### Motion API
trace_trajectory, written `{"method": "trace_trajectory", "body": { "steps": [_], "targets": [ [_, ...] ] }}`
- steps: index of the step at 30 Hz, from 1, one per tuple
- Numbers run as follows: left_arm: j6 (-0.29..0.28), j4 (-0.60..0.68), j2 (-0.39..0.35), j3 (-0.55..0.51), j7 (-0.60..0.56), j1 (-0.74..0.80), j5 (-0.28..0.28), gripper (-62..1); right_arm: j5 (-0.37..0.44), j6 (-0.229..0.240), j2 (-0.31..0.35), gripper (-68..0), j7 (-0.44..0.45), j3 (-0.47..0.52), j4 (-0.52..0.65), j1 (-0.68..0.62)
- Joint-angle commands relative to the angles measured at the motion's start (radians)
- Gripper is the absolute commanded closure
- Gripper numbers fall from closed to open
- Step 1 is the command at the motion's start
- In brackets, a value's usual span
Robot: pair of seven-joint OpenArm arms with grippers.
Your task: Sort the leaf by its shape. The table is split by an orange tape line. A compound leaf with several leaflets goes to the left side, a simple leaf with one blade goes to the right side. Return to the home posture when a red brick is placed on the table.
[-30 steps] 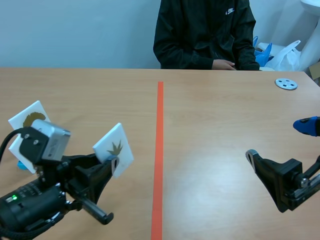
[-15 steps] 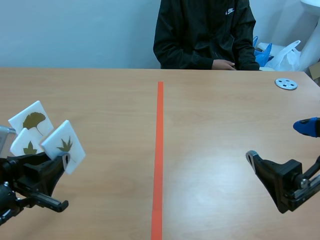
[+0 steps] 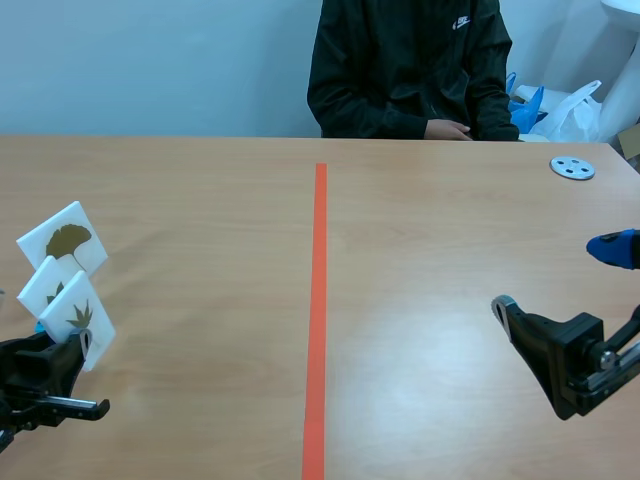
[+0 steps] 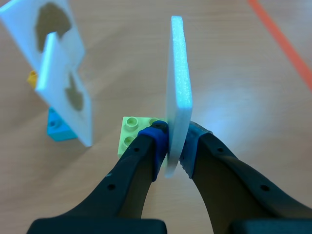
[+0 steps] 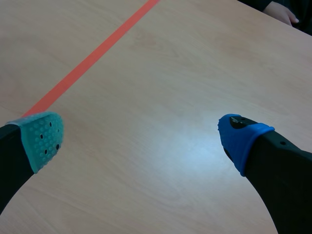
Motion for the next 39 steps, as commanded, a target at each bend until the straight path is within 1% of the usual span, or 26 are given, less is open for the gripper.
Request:
{"method": "trace_trajectory", "body": {
  "steps": [1,5,10,12,14,18,22,28,31,39],
  "targets": [
    [0.006,0.003,0.016,-0.016,-0.019,-0.03,-0.006,-4.4,0.011,0.0,0.008,-67.9,0.014,0.011,0.005,0.011],
    [0.011,-0.049,0.023,-0.026,-0.028,-0.056,-0.006,-4.4,0.011,0.0,0.008,-67.9,0.007,0.011,0.005,0.011],
    [0.013,-0.112,0.023,-0.042,-0.109,-0.058,-0.012,-4.4,0.011,0.0,0.008,-67.9,0.007,0.011,0.005,0.011],
    [0.013,-0.129,0.023,-0.051,-0.112,-0.058,-0.049,-4.4,0.011,0.0,0.008,-67.9,0.007,0.011,0.005,0.011],
    [0.013,-0.14,0.023,-0.059,-0.112,-0.058,-0.073,-4.4,0.011,0.0,0.009,-67.9,0.007,0.011,0.005,0.011],
    [0.013,-0.161,0.023,-0.065,-0.127,-0.058,-0.087,-4.4,0.011,0.0,0.009,-67.9,0.007,0.011,0.005,0.011],
    [0.013,-0.177,0.023,-0.065,-0.127,-0.058,-0.135,-4.4,0.011,0.0,0.009,-67.9,0.007,0.011,0.005,0.011],
    [0.013,-0.223,0.027,-0.065,-0.135,-0.058,-0.174,-4.5,0.011,0.0,0.009,-67.9,0.007,0.011,0.005,0.011],
    [0.012,-0.241,0.035,-0.065,-0.164,-0.058,-0.178,-4.6,0.011,0.0,0.009,-67.9,0.007,0.011,0.005,0.011],
    [0.013,-0.244,0.039,-0.065,-0.165,-0.058,-0.178,-12.6,0.011,0.0,0.009,-67.9,0.007,0.011,0.005,0.012]
  ]
}}
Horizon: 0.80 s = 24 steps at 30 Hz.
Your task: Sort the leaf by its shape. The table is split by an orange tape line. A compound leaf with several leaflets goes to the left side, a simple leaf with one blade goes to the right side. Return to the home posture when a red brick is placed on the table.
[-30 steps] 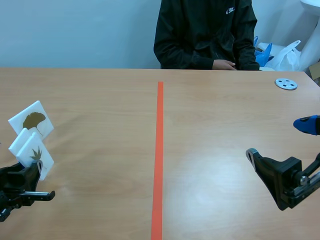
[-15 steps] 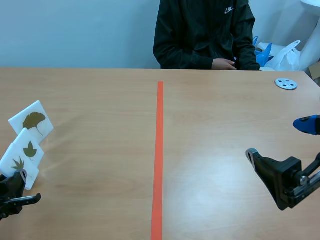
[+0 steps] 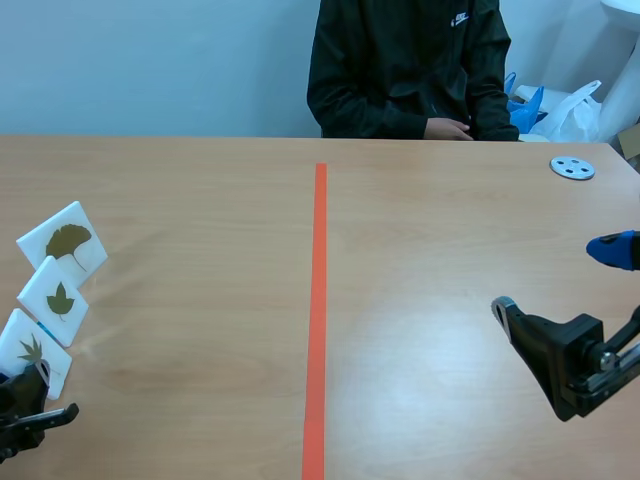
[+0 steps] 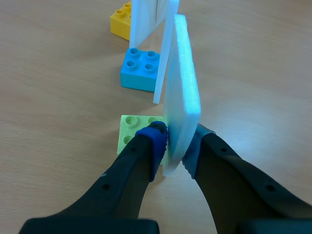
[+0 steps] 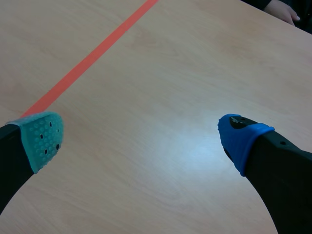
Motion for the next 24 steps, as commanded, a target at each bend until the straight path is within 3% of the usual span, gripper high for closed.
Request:
{"method": "trace_trajectory", "body": {
  "steps": [1,3,7,12,17,19,22,24],
  "targets": [
    [-0.003,0.018,0.002,-0.005,-0.014,0.005,-0.003,-14.5,0.011,0.0,0.009,-67.9,0.011,0.011,0.005,0.012],
    [-0.003,0.019,0.002,-0.005,-0.014,0.005,-0.003,-22.7,0.011,0.0,0.011,-67.9,0.011,0.011,0.005,0.011],
    [-0.003,0.019,0.002,-0.005,-0.033,0.005,-0.003,-46.0,0.011,0.0,0.011,-67.9,0.011,0.011,0.005,0.011],
    [-0.018,0.056,0.002,-0.031,-0.047,0.011,-0.022,-48.0,0.011,0.0,0.011,-67.9,0.011,0.011,0.005,0.011],
    [-0.047,0.172,-0.003,-0.101,-0.026,0.049,-0.045,-48.1,0.011,0.0,0.011,-67.9,0.011,0.011,0.005,0.011],
    [-0.085,0.235,-0.004,-0.13,-0.025,0.077,-0.06,-49.8,0.011,0.0,0.011,-67.9,0.011,0.011,0.005,0.012],
    [-0.188,0.327,-0.006,-0.166,-0.02,0.109,-0.059,-62.0,0.011,0.0,0.011,-67.9,0.011,0.011,0.005,0.012],
    [-0.262,0.394,-0.012,-0.179,0.01,0.133,-0.059,-62.3,0.011,0.0,0.011,-67.9,0.01,0.011,0.005,0.011]
  ]
}}
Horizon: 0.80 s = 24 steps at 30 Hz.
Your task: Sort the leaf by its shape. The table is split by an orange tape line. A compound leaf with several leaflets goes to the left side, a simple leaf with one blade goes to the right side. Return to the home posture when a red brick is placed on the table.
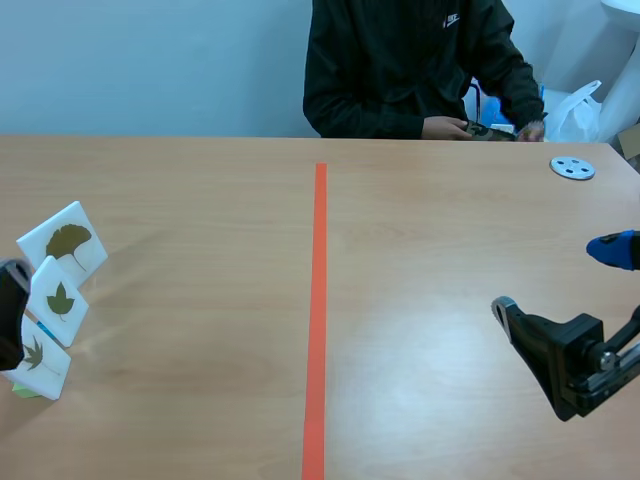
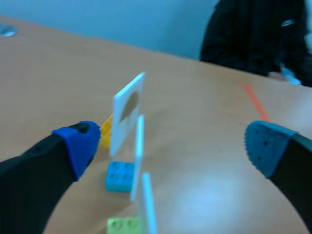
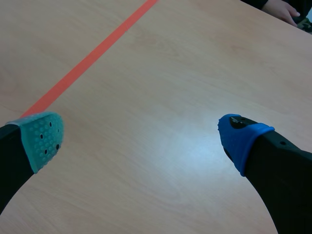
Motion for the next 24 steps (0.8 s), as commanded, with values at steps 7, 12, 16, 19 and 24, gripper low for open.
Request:
{"method": "trace_trajectory", "body": {
  "steps": [7,12,16,19,24],
  "targets": [
    [-0.188,0.312,-0.029,-0.036,0.102,0.126,-0.003,-62.3,0.019,0.0,0.011,-67.9,0.011,0.011,0.005,0.012],
    [-0.253,0.487,-0.043,-0.029,0.235,0.184,0.018,-62.3,0.023,0.0,0.011,-67.9,0.011,0.011,0.005,0.011],
    [-0.253,0.513,-0.043,0.003,0.3,0.182,0.029,-62.3,0.024,0.0,0.011,-67.9,0.011,0.011,0.005,0.011],
    [-0.251,0.506,-0.043,0.055,0.309,0.174,0.064,-62.3,0.04,0.0,0.011,-67.9,0.007,0.011,0.005,0.011],
    [-0.195,0.486,-0.043,0.184,0.311,0.147,0.137,-62.3,0.045,0.001,0.011,-67.9,0.004,0.011,0.005,0.011]
  ]
}}
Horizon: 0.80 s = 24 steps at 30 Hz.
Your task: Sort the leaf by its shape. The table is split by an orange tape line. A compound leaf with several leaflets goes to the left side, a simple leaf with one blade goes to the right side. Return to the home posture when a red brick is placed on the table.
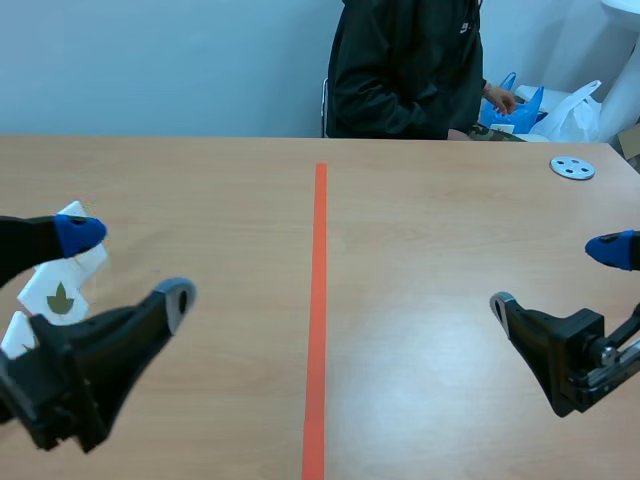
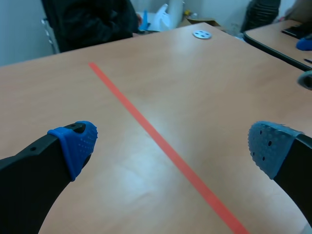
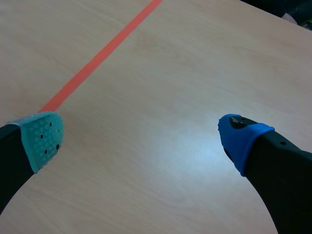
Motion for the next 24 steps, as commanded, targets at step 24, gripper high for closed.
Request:
{"method": "trace_trajectory", "body": {
  "steps": [24],
  "targets": [
    [0.146,-0.101,0.0,0.21,0.024,-0.085,0.096,-62.3,0.03,0.001,0.011,-67.9,0.008,0.011,0.005,0.011]
  ]
}}
